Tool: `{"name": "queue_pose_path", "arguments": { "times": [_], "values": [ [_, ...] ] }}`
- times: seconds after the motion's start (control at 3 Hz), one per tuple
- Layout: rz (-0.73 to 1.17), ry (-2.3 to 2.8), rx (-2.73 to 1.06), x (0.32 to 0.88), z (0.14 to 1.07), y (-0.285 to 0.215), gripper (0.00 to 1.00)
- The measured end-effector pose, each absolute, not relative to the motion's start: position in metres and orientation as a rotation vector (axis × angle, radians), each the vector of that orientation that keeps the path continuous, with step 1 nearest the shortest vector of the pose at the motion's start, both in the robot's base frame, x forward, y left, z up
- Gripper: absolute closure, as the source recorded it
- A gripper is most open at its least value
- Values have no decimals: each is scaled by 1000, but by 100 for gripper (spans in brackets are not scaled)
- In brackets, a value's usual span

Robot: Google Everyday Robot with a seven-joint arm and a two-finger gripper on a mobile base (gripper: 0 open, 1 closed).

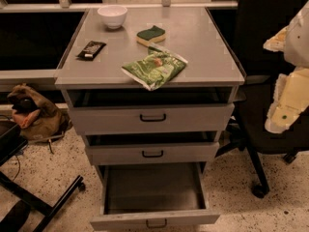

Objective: Close bottom drawer

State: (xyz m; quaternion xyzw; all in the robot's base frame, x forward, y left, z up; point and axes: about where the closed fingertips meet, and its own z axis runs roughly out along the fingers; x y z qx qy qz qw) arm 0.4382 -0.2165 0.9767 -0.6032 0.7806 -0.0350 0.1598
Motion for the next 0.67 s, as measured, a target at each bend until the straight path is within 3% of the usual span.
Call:
{"name": "queue_pose_path", "arguments": {
  "times": [0.67],
  "values": [
    [-59, 2245, -1690, 437, 950, -216, 0]
  ]
}}
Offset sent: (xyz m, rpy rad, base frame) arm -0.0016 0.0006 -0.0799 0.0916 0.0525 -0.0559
